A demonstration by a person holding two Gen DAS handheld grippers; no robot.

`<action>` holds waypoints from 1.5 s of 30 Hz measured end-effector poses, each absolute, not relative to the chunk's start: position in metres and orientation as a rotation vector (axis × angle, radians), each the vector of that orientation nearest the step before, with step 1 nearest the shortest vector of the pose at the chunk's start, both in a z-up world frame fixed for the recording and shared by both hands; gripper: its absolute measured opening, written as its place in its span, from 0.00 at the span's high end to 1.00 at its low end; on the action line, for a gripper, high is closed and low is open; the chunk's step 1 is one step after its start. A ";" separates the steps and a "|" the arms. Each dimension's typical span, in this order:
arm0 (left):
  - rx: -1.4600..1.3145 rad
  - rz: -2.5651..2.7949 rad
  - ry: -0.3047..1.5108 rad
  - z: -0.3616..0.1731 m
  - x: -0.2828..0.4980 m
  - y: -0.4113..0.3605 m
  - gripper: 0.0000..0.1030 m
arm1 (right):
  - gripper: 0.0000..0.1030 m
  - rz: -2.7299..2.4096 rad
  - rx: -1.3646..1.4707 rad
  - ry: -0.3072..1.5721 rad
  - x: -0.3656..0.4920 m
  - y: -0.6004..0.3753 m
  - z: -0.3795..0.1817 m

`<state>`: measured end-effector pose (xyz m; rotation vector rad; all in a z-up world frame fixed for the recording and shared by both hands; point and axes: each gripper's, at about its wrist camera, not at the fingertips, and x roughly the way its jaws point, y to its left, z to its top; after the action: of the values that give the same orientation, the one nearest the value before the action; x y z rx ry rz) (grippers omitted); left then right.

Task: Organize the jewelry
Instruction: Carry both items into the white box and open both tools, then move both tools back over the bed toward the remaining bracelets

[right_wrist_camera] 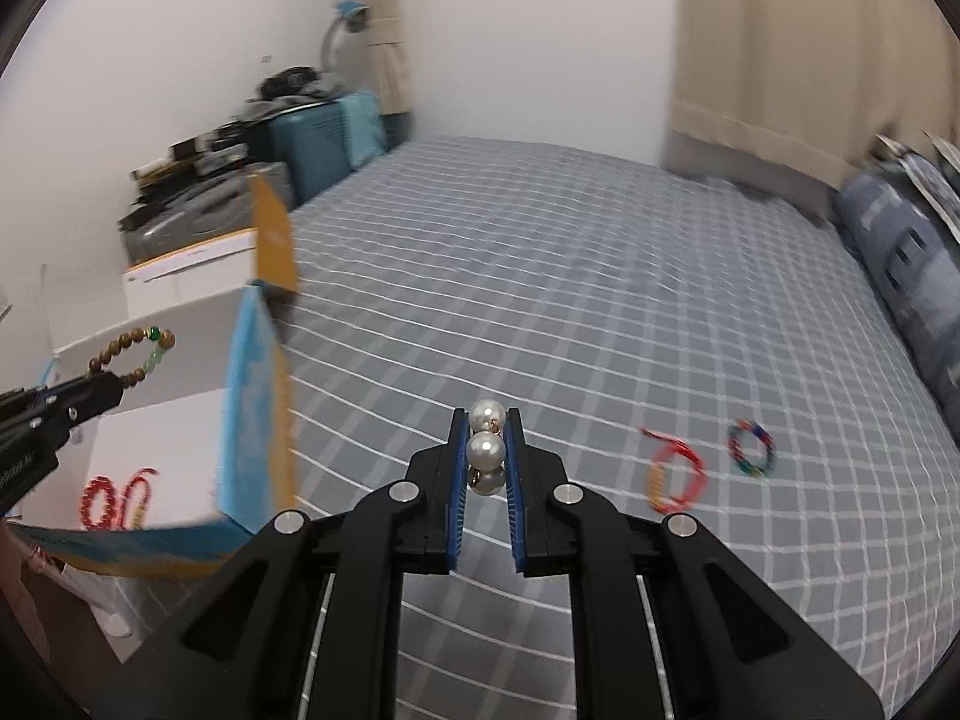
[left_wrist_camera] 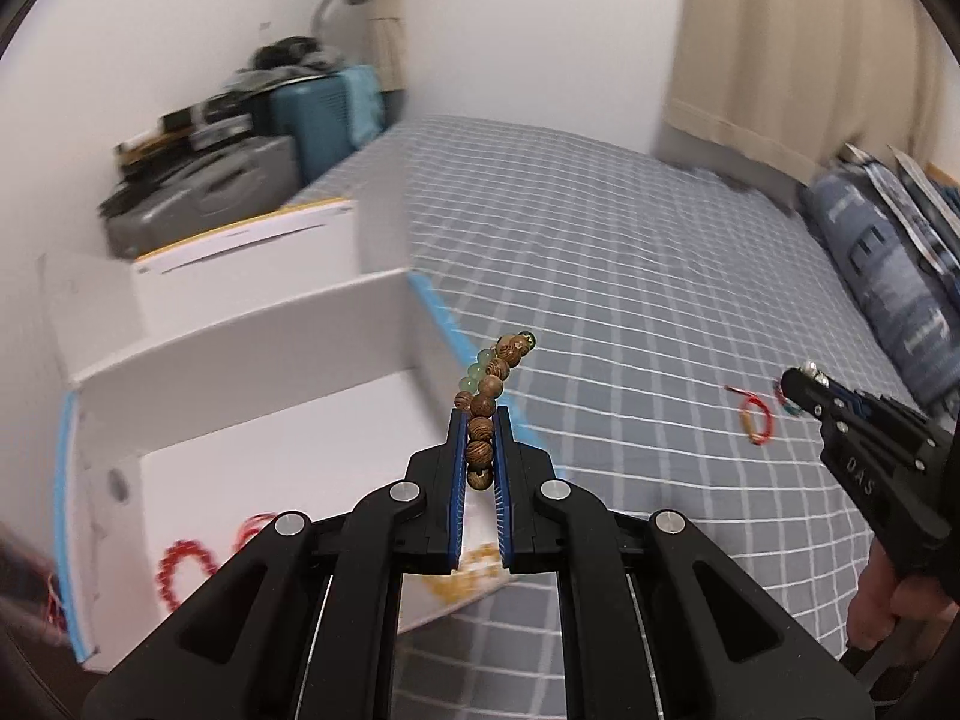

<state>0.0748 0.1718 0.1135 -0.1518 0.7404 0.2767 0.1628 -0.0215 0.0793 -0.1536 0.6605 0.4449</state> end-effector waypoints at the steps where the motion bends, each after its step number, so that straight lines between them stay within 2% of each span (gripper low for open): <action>1: -0.162 0.303 0.738 0.114 0.068 0.183 0.93 | 0.90 0.462 -0.161 0.658 0.162 -0.012 0.081; 8: -0.223 0.435 0.751 0.101 0.030 0.242 0.93 | 0.90 0.620 -0.230 0.638 0.140 0.072 0.087; 21: -0.329 0.591 0.830 0.059 -0.007 0.306 0.93 | 0.90 0.788 -0.350 0.739 0.108 0.179 0.040; 30: -0.385 0.591 0.925 0.028 0.007 0.324 0.93 | 0.90 0.775 -0.419 0.878 0.116 0.206 0.010; 43: -0.387 0.595 0.946 0.024 0.013 0.327 0.90 | 0.89 0.806 -0.428 0.920 0.117 0.210 0.001; 44: -0.389 0.594 0.946 0.025 0.012 0.327 0.89 | 0.86 0.814 -0.420 0.926 0.117 0.209 0.002; 45: -0.389 0.593 0.944 0.026 0.012 0.327 0.86 | 0.77 0.814 -0.421 0.920 0.116 0.209 0.003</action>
<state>0.0120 0.3270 0.0259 -0.3894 0.9442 0.5935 0.1163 0.2087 0.0035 -0.4214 0.9203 0.8142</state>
